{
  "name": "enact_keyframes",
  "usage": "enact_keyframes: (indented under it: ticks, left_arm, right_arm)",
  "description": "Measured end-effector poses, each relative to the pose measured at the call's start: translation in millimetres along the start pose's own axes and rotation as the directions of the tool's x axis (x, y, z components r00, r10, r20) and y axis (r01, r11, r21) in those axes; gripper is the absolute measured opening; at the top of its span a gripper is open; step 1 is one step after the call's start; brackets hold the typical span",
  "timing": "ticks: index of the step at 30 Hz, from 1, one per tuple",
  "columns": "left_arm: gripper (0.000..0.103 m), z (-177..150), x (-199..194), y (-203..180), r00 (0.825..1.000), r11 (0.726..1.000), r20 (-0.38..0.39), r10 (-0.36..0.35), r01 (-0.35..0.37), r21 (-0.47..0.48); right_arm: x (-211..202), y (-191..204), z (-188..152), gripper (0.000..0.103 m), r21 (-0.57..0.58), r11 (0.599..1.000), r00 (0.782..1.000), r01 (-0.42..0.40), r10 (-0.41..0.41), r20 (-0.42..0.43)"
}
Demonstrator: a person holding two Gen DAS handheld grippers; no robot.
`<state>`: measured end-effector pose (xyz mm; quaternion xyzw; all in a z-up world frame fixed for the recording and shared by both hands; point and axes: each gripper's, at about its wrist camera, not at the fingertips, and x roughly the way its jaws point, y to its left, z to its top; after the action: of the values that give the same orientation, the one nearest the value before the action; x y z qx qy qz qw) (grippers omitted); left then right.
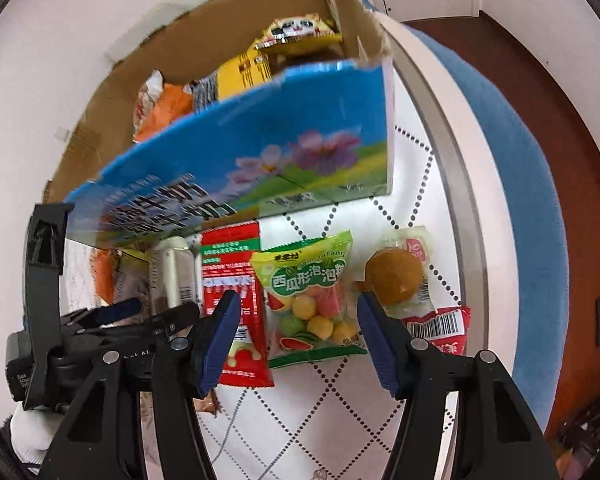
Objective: Organize snacks
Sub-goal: 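Grasp the Franzzi cookie packet with the left tool while the right tool grasps the watermelon candy bag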
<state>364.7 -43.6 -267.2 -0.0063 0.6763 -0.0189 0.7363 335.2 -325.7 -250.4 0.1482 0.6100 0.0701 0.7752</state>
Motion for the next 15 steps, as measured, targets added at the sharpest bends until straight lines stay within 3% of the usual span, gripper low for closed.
enact_keyframes:
  ticks: [1,4,9,11,15]
  left_arm:
    - [0.071,0,0,-1,1.000,1.000,0.004,0.004,-0.004,0.002]
    - [0.055,-1,-1,-4,1.000,1.000,-0.004,0.000,0.000,-0.003]
    - [0.055,-22,-1,-5,1.000,1.000,-0.021,-0.009,0.008,-0.017]
    - [0.055,-38,-1,-5,0.999,1.000,-0.038,-0.012,0.011,-0.021]
    - [0.055,-69,0,-7,0.994,0.998,-0.091,-0.053,0.051,-0.020]
  right_arm:
    - [3,0,1,0.063,-0.001,1.000,1.000,0.006,-0.006,-0.004]
    - [23,3,6,0.064,-0.021,0.999,0.998,0.037,-0.038,-0.041]
    - [55,9,3,0.063,-0.075,0.995,0.991,0.069,-0.077,-0.109]
    - [56,12,-4,0.057,-0.109,0.990,0.989,0.093,-0.105,-0.102]
    - [50,10,-26,0.055,-0.142,0.987,0.986,0.080,-0.100,-0.137]
